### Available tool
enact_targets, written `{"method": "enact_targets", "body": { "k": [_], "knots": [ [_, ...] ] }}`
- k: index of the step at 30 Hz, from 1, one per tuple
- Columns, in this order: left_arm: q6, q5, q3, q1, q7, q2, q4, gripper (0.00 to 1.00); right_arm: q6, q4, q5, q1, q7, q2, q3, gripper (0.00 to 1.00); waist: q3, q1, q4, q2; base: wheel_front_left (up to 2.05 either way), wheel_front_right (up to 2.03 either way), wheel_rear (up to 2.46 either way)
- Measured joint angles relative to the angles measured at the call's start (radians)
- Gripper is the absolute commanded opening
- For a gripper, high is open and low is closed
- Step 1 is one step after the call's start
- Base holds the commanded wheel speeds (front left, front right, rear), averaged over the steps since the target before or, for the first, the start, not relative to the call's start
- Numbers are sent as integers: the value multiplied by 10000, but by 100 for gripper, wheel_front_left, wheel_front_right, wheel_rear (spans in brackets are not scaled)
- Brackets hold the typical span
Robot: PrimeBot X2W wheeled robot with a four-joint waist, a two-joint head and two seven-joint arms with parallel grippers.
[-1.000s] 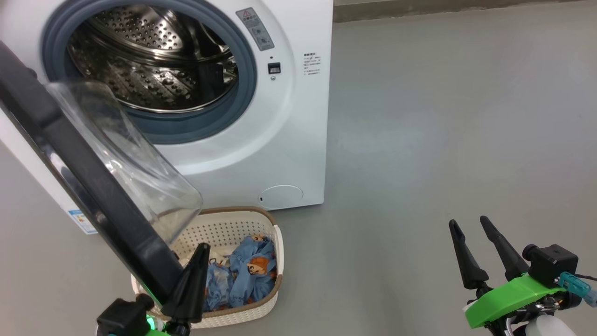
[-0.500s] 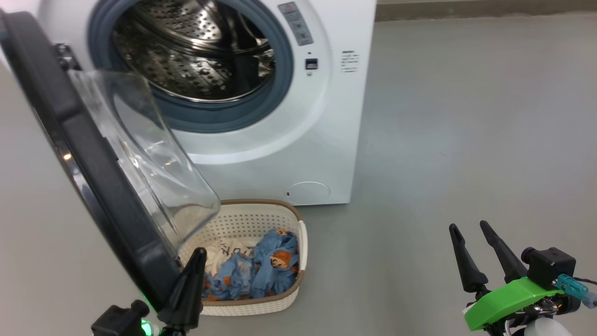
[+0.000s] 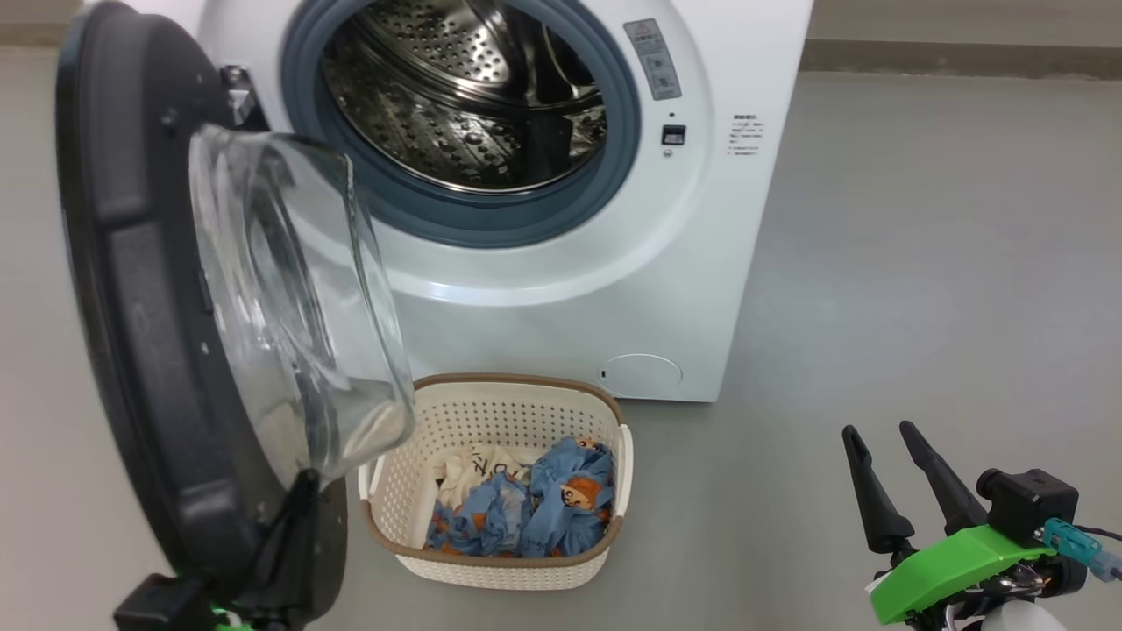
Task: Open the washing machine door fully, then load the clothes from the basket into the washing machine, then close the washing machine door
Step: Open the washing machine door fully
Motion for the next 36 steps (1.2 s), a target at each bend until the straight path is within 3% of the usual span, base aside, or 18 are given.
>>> {"method": "enact_targets", "body": {
  "k": [11,19,36],
  "knots": [
    [543,-265,635,32,499,380,10,0,0,8,13,3,0,50,0,100,-29,0,547,0,0,0,0],
    [639,-270,909,-149,773,941,293,0,0,0,13,-2,0,82,15,100,177,0,1067,0,0,0,0],
    [527,-702,1542,-2447,761,1578,3331,0,0,96,-6,-489,0,163,56,100,914,1,2229,0,0,0,0]
  ]
}}
